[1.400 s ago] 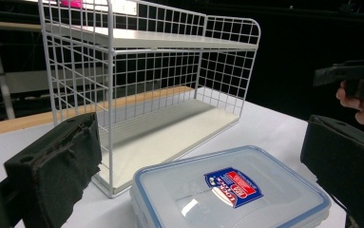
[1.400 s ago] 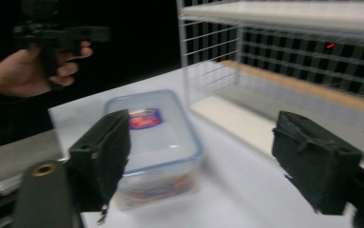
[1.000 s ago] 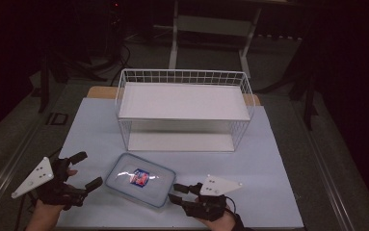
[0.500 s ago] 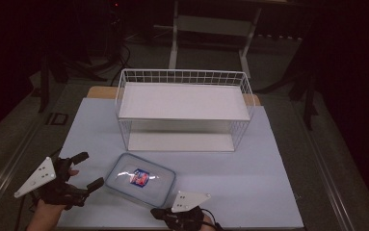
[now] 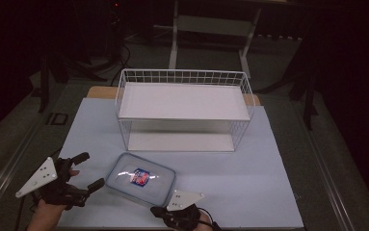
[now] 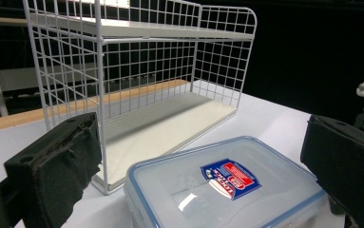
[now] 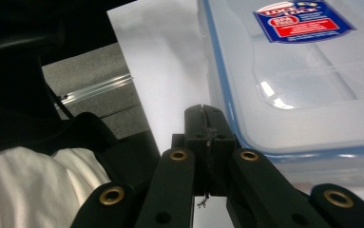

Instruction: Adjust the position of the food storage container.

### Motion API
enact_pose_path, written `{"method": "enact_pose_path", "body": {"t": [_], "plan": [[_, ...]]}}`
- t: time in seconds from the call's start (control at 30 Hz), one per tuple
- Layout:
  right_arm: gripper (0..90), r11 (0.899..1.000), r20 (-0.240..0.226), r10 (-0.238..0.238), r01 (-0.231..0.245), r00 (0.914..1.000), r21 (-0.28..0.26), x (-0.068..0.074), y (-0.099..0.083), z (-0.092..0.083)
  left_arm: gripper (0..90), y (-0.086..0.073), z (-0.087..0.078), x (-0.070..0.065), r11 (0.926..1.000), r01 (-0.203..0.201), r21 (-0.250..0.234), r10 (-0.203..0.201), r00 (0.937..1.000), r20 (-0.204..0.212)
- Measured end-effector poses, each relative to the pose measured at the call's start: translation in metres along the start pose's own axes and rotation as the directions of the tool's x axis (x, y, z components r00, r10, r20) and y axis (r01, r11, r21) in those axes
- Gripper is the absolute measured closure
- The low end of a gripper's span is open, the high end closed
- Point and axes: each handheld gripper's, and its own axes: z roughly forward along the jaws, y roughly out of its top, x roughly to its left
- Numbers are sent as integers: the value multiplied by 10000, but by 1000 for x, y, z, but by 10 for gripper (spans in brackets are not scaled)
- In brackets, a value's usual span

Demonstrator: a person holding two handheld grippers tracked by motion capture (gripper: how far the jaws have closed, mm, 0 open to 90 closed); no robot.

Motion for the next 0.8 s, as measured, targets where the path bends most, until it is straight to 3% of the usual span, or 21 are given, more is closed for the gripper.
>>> {"method": "enact_pose_path", "body": {"t": [0.1,0.4,0.8], "plan": [[900,9990,171,442,-440,9989,-119,-12,-2,-6,0,0,0,0,10000,-6,-12,6,10000,39],[900,9989,633,453,-446,9970,-126,-19,-2,-10,0,-1,1,0,10000,13,66,-14,9999,149],[900,9962,1137,849,-822,9899,-282,-46,0,-16,0,-1,3,0,9996,35,294,-46,9993,382]]}}
